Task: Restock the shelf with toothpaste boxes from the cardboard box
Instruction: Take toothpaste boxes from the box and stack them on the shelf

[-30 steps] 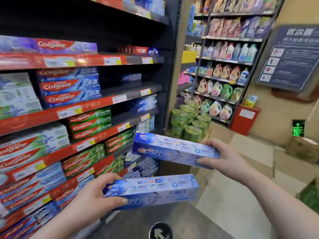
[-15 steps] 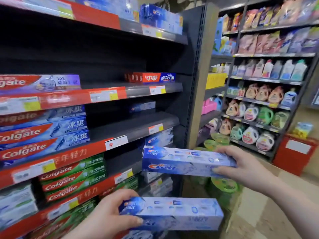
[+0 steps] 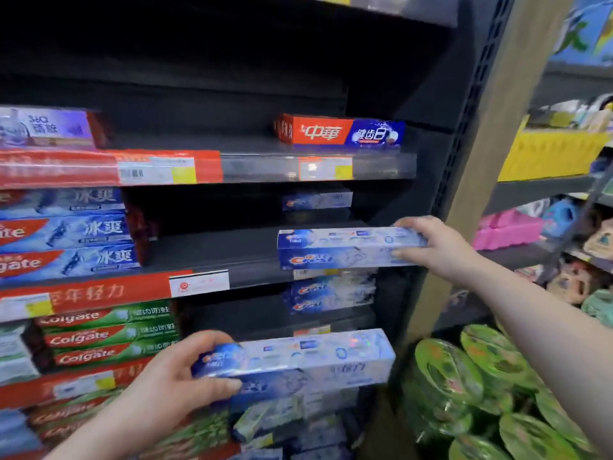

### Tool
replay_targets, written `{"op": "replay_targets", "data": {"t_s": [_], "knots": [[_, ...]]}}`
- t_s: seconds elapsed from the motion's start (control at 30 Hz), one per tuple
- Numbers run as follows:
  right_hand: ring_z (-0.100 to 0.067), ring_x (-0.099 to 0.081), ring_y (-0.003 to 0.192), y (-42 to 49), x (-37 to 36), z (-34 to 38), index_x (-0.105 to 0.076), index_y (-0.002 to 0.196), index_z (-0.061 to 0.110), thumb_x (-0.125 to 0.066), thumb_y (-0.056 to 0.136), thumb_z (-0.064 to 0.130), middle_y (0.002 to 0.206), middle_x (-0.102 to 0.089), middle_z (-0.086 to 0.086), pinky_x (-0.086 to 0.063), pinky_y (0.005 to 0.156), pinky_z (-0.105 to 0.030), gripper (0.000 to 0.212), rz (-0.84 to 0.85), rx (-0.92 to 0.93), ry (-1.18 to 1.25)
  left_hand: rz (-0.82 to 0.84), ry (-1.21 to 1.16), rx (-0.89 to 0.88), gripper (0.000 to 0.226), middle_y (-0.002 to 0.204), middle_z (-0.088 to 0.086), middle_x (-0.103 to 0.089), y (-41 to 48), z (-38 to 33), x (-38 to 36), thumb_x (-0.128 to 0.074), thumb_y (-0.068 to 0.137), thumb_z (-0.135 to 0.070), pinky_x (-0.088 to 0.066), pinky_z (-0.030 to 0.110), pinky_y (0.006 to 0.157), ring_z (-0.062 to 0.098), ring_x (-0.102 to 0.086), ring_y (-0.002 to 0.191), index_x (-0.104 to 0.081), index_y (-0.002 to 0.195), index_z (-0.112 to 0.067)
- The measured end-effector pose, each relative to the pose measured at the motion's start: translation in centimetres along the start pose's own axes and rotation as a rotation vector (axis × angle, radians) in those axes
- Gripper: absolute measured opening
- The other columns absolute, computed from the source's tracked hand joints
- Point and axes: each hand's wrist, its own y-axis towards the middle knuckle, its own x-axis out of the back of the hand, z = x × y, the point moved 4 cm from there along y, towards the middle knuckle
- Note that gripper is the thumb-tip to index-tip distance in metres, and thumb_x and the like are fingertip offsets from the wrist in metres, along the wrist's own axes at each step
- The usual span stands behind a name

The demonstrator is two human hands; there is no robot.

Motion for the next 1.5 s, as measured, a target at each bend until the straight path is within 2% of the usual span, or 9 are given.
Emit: {"op": "replay_targets", "data": {"t_s": [0.1, 0.23, 0.4, 0.57, 0.7, 0.9, 1.3, 1.43, 1.5], "knots": [[-0.024, -0.044, 0.117, 4.7, -1.2, -2.6, -0.054, 0.123, 0.013, -0.069, 0.08, 0.015, 0.122, -0.048, -0.013, -0.024, 0.08, -0.009, 0.045, 0.003, -0.019, 0.062, -0.053, -0.045, -0.006, 0.078, 0.082, 0.0, -0.072, 2.1, -0.6, -0.4, -0.088, 0.016, -0.042, -0.049, 0.011, 0.059, 0.004, -0.064, 0.064, -0.068, 0.085, -0.014], [-0.022, -0.041, 0.121, 9.5, -2.8, -4.7, -0.053, 0.123, 0.015, -0.068, 0.081, 0.016, 0.124, -0.045, -0.012, -0.022, 0.086, -0.006, 0.045, 0.024, -0.018, 0.085, -0.063, -0.077, 0.004, 0.044, 0.091, 0.004, -0.072, 5.6, -1.5, 0.0, -0.081, 0.042, -0.024, -0.053, 0.017, 0.062, 0.011, -0.068, 0.072, -0.068, 0.084, -0.025], [-0.018, -0.041, 0.119, 13.4, -5.7, -6.5, -0.054, 0.124, 0.019, -0.069, 0.08, 0.018, 0.12, -0.043, -0.007, -0.024, 0.088, -0.01, 0.046, 0.113, -0.042, 0.11, -0.098, -0.087, -0.073, 0.072, 0.085, -0.003, -0.073, 10.2, -2.3, 1.7, -0.085, 0.018, -0.062, -0.052, 0.015, 0.061, 0.006, -0.067, 0.071, -0.068, 0.082, -0.031], [-0.013, -0.047, 0.107, 15.2, -8.5, -8.1, -0.059, 0.112, 0.025, -0.072, 0.076, 0.016, 0.115, -0.05, -0.009, -0.033, 0.084, -0.011, 0.039, 0.14, -0.014, 0.175, -0.109, -0.02, -0.115, 0.072, 0.073, -0.008, -0.071, 13.6, -2.5, 2.2, -0.08, 0.017, -0.068, -0.045, 0.007, 0.045, 0.001, -0.06, 0.049, -0.067, 0.079, -0.032], [-0.011, -0.047, 0.101, 15.6, -8.9, -9.2, -0.061, 0.11, 0.023, -0.07, 0.078, 0.015, 0.109, -0.048, -0.004, -0.03, 0.077, 0.002, 0.034, 0.187, -0.006, 0.184, -0.153, -0.056, -0.105, 0.036, 0.068, -0.006, -0.07, 15.0, -2.2, 1.2, -0.084, 0.041, -0.042, -0.043, 0.007, 0.04, 0.002, -0.059, 0.045, -0.069, 0.072, -0.033], [-0.02, -0.056, 0.104, 15.5, -8.9, -10.4, -0.06, 0.109, 0.033, -0.07, 0.077, 0.029, 0.115, -0.054, -0.009, -0.041, 0.089, -0.025, 0.034, 0.274, -0.024, 0.166, -0.226, -0.077, -0.13, 0.074, 0.078, -0.01, -0.073, 16.3, -1.4, 0.3, -0.08, 0.014, -0.068, -0.052, 0.011, 0.057, 0.001, -0.066, 0.065, -0.07, 0.079, -0.034], [-0.019, -0.029, 0.135, 13.1, -6.4, -9.5, -0.017, 0.146, 0.026, -0.071, 0.076, 0.018, 0.151, -0.019, -0.003, -0.024, 0.099, -0.018, 0.089, 0.203, -0.122, 0.146, -0.327, -0.057, -0.231, 0.068, 0.067, -0.012, -0.069, 18.8, -4.1, 1.4, -0.081, 0.018, -0.065, -0.051, 0.009, 0.057, -0.002, -0.062, 0.059, -0.071, 0.077, -0.033], [-0.02, -0.03, 0.136, 10.3, -6.1, -9.2, -0.012, 0.147, 0.021, -0.072, 0.077, 0.018, 0.152, -0.017, -0.006, -0.025, 0.108, -0.024, 0.092, 0.124, -0.102, 0.127, -0.357, -0.047, -0.252, 0.01, 0.062, -0.013, -0.068, 20.8, -5.7, 1.7, -0.076, 0.068, -0.026, -0.049, 0.006, 0.055, -0.003, -0.06, 0.054, -0.069, 0.075, -0.025], [-0.021, -0.032, 0.134, 8.9, -6.2, -9.0, -0.014, 0.146, 0.022, -0.072, 0.077, 0.019, 0.151, -0.019, -0.006, -0.027, 0.108, -0.026, 0.091, 0.098, -0.091, 0.126, -0.38, 0.007, -0.263, 0.019, 0.061, -0.015, -0.068, 21.9, -6.6, 1.7, -0.069, 0.073, -0.005, -0.048, 0.005, 0.055, -0.004, -0.06, 0.054, -0.062, 0.081, -0.021]]}}
